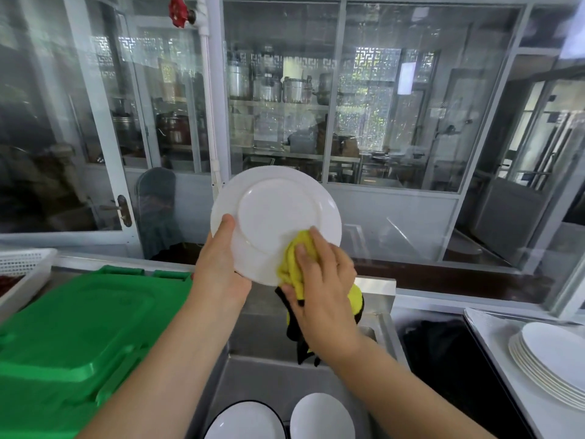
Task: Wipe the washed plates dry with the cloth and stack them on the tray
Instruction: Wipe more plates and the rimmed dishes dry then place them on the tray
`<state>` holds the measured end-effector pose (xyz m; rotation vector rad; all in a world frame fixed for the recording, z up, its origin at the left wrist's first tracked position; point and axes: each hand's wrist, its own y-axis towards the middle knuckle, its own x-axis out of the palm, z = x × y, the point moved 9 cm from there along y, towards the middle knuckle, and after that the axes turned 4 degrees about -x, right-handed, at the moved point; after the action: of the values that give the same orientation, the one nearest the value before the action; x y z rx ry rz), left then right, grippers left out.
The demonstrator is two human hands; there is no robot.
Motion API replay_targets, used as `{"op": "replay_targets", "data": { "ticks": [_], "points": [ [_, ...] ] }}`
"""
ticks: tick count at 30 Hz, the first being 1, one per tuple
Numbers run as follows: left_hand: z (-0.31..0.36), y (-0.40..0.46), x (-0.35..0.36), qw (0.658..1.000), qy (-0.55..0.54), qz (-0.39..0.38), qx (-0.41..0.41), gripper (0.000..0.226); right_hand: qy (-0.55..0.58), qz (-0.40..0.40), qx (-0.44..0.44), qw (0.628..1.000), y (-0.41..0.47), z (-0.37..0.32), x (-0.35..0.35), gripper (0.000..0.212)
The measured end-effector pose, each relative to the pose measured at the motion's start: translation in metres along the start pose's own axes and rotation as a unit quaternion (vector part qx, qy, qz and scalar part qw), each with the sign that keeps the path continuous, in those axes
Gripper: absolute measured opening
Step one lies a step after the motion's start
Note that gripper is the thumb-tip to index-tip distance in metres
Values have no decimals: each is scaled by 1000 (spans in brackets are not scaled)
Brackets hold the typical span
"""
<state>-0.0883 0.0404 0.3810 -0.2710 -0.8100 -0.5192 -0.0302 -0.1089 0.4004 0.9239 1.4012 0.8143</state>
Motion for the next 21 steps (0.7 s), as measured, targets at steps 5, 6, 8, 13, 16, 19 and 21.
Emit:
{"op": "replay_targets", "data": {
  "ticks": [5,6,8,13,16,19,21],
  "points": [
    [-17,1,-9,998,10,25,-57,37,-42,-43,-132,989,-4,-30,20,52],
    [-16,2,-11,998,11,19,-57,37,-32,-50,-148,987,-6,-31,21,50],
    [-12,5,-13,999,21,6,-50,36,-26,-59,-182,981,-11,-29,20,42],
    [18,7,-21,997,77,-21,15,19,12,-56,-112,992,-18,3,5,63],
    [37,3,-23,990,126,-35,50,13,20,-44,-35,998,-9,22,-6,57],
    [44,-2,-22,983,162,-59,65,14,16,-51,-18,998,9,20,-6,40],
    [46,-3,-22,980,172,-67,69,13,7,-47,-10,999,22,13,-5,35]
  ]
}}
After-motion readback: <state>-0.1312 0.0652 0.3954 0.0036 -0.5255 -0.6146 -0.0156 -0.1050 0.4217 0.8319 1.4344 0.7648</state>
